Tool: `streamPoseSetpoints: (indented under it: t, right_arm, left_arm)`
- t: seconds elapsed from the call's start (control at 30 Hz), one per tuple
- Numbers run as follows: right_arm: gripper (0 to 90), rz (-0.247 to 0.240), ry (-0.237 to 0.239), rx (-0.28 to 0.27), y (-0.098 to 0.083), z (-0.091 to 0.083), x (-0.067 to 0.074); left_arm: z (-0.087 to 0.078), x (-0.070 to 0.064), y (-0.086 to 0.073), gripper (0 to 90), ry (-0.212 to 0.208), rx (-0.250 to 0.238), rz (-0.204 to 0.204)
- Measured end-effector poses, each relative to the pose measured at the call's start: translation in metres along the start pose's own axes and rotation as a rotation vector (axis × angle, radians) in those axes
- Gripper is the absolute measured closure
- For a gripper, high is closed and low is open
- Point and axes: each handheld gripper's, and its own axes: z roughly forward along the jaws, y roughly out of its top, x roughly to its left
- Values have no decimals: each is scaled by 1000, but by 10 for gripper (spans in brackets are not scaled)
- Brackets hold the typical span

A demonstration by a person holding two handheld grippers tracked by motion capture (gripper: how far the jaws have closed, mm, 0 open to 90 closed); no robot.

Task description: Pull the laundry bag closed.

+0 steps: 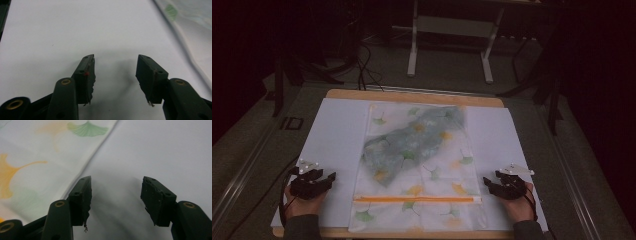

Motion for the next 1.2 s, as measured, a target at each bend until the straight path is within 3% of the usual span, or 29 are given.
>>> streamPoseSetpoints:
  t: [0.07, 0.17, 0.2, 0.47, 0.73, 0.97, 1.0, 1.2]
  right_arm:
    - [438, -19, 7, 3, 1, -1, 2]
    - [439, -19, 13, 6, 2, -1, 3]
    - [447, -29, 20, 5, 3, -2, 4]
    - [452, -61, 56, 10, 10, -4, 9]
    - [451, -84, 74, 10, 14, -5, 15]
    - [451, -111, 96, 6, 18, -6, 21]
    - [460, -95, 150, -10, 19, -6, 23]
    - [481, -118, 175, -9, 23, -6, 30]
  left_arm:
    - [-1, -2, 1, 527, -26, -8, 22]
    - [-2, -3, 0, 534, -26, -6, 26]
    - [-2, -4, -1, 533, -42, -1, 52]
    - [-3, -4, -1, 545, -75, 5, 52]
    - [-5, -4, -1, 559, -79, -1, 51]
    - [-5, -7, -1, 560, -78, 11, 86]
    - [-5, -7, 0, 561, -80, 9, 89]
    - [-5, -6, -1, 562, -90, 20, 79]
